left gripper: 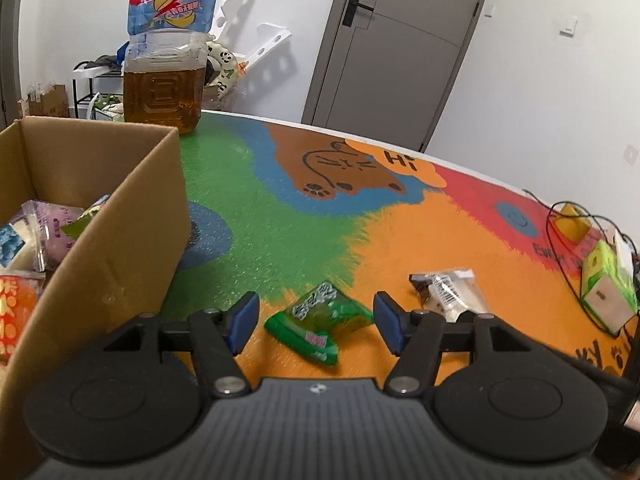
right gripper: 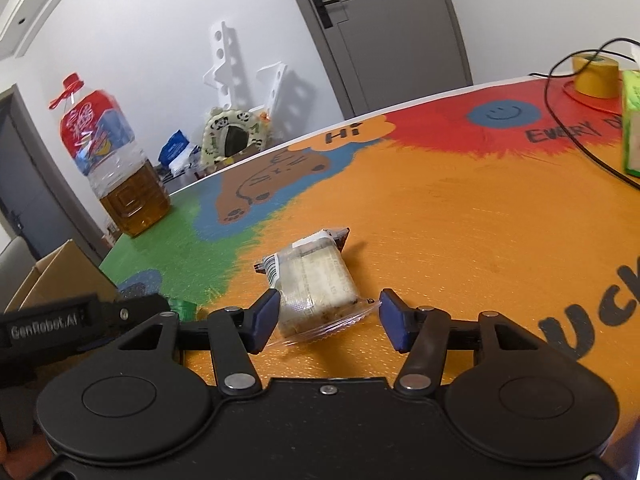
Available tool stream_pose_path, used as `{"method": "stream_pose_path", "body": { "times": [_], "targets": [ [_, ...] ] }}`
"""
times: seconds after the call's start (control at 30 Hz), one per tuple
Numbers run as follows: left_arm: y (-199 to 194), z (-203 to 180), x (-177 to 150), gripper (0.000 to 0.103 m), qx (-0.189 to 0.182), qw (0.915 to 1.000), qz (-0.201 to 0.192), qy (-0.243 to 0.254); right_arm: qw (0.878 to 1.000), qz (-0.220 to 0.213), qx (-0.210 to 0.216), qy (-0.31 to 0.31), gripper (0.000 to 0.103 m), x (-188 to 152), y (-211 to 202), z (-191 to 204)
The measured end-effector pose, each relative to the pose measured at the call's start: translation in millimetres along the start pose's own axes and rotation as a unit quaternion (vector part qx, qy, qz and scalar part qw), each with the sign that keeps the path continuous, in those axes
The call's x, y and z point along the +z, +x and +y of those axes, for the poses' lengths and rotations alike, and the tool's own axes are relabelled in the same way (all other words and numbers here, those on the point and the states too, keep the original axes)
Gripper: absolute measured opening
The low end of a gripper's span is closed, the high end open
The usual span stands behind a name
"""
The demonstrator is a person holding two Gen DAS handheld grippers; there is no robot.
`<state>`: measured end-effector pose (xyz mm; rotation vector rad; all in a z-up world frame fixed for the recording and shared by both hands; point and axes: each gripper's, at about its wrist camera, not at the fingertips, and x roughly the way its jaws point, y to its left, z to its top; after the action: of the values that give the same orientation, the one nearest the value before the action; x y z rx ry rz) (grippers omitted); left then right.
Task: Organize snacks
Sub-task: 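Grasp the green packet with the left gripper while the right gripper grasps the clear-wrapped bread, then carry both snacks over the cardboard box and open both grippers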
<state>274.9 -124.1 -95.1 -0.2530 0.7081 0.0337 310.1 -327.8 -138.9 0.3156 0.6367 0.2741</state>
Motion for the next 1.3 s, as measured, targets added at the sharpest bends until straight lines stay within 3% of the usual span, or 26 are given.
{"method": "stream_pose_path", "body": {
  "times": [0.37, 0.47, 0.53, 0.73, 0.83, 1.03, 1.1, 1.3],
  "targets": [
    [24.1, -3.3, -2.3, 0.058, 0.021, 0.9997, 0.008, 0.011, 1.000, -0.005, 0.008, 0.002, 0.056, 0.6, 4.1, 0.1],
    [27.3, -2.7, -3.5, 0.050, 0.018, 0.9997, 0.010, 0.010, 1.000, -0.004, 0.008, 0.001, 0.058, 2.7, 5.6, 1.8],
    [27.1, -2.6, -4.5, 0.040, 0.014, 0.9998, 0.008, 0.010, 1.000, -0.001, 0.007, -0.005, 0.058, 5.2, 8.5, 5.4],
    [24.5, -0.8, -6.2, 0.030, 0.004, 1.0000, 0.005, 0.007, 0.999, 0.004, 0.001, -0.042, 0.064, 5.1, 19.1, 18.3],
    [20.4, -0.5, -6.8, 0.030, 0.005, 1.0000, 0.002, 0.001, 0.998, 0.005, -0.011, -0.067, 0.059, 2.7, 17.0, 24.3],
    [1.4, -6.4, -6.4, 0.030, -0.005, 0.9999, -0.010, 0.004, 0.999, 0.002, 0.009, -0.054, 0.049, -0.3, 1.6, 22.8],
    [-5.9, -7.9, -6.7, 0.030, -0.006, 0.9999, -0.016, 0.003, 0.999, -0.002, 0.020, -0.046, 0.041, -1.7, -5.0, 22.2],
    [-28.1, -8.0, -9.9, 0.030, -0.011, 0.9995, -0.028, -0.002, 0.999, -0.012, 0.027, -0.036, 0.040, -4.9, -19.6, 21.1]
  ]
}}
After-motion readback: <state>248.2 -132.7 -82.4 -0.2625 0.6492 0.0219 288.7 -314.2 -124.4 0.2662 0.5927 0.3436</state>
